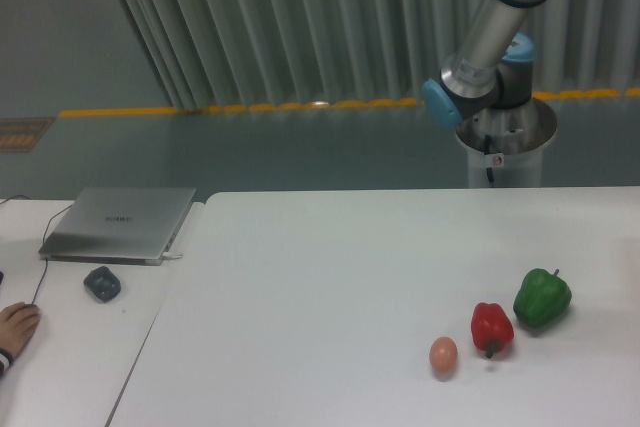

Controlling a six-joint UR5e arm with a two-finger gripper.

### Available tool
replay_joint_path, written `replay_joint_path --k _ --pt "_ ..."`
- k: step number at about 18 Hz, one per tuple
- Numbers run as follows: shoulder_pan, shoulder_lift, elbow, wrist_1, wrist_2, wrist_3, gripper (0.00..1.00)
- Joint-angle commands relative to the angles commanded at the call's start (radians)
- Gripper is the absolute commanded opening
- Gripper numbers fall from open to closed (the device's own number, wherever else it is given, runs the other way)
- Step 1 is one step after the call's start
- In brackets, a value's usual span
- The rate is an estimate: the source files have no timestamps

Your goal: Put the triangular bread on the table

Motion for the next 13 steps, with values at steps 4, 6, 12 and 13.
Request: replay_joint_path --k 4,6,12,13 --pt "0.002 -0.003 0.000 -0.002 0.002 -0.002 1.00" --pt "0.000 -0.005 0.000 -0.002 0.003 -0.003 1.00" --pt "0.000 -0.015 0.001 -0.002 0.028 -0.005 1.00" --pt "0.000 -0.014 0.000 -0.002 0.028 -0.005 1.00"
